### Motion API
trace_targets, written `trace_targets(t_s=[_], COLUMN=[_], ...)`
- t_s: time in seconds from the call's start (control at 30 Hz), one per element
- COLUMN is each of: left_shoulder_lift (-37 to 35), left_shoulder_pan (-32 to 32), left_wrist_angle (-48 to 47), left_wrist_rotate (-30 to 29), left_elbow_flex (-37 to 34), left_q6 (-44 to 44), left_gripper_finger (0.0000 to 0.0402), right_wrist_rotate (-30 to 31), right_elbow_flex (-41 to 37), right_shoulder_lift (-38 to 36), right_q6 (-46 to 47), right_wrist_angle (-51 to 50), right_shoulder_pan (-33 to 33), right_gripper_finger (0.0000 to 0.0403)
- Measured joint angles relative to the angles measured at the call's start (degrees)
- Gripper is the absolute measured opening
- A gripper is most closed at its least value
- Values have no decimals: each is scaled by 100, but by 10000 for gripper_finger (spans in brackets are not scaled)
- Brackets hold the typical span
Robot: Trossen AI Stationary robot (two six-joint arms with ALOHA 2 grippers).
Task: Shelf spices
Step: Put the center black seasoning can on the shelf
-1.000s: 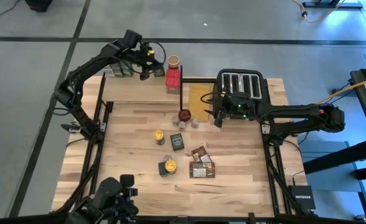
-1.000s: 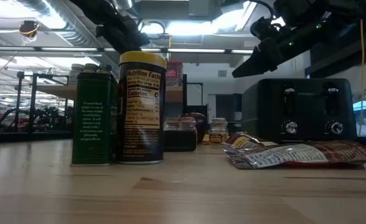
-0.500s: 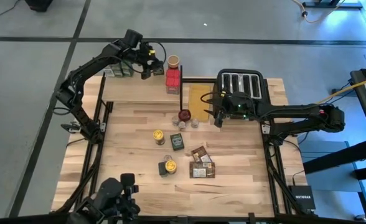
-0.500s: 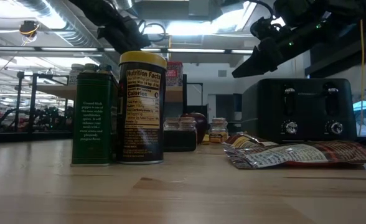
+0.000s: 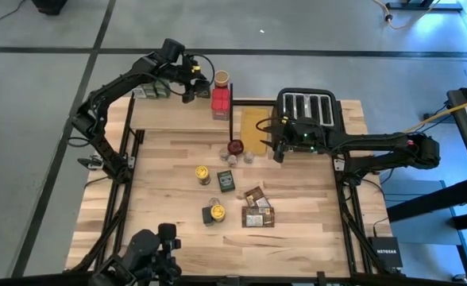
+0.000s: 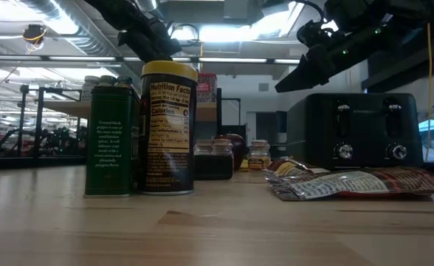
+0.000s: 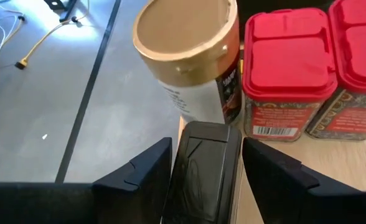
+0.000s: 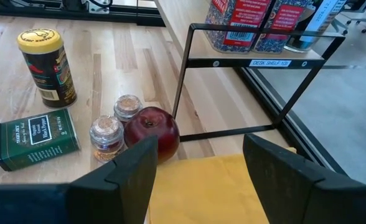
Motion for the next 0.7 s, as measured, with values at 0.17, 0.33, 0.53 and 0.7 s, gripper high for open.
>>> trace_targets(t_s=[0.17, 0.33, 0.53, 0.7], left_shoulder_lift=[0, -2, -55, -199], left_shoulder_pan=[2, 2, 0, -11], left_wrist_angle=[125, 107, 216, 220], left_wrist_rotate=[0, -2, -67, -71], left_elbow_flex=[0, 0, 0, 173], left_q6=[-125, -221, -268, -424], left_gripper_finger=[197, 218, 227, 226], right_wrist_rotate=[2, 2, 2, 0], right_elbow_flex=[0, 0, 0, 0], right_shoulder_lift=[0, 0, 0, 0], right_q6=[-1, 2, 2, 2], right_wrist_angle=[0, 0, 0, -1], right_shoulder_pan=[0, 0, 0, 0], right_gripper_finger=[241, 241, 241, 241])
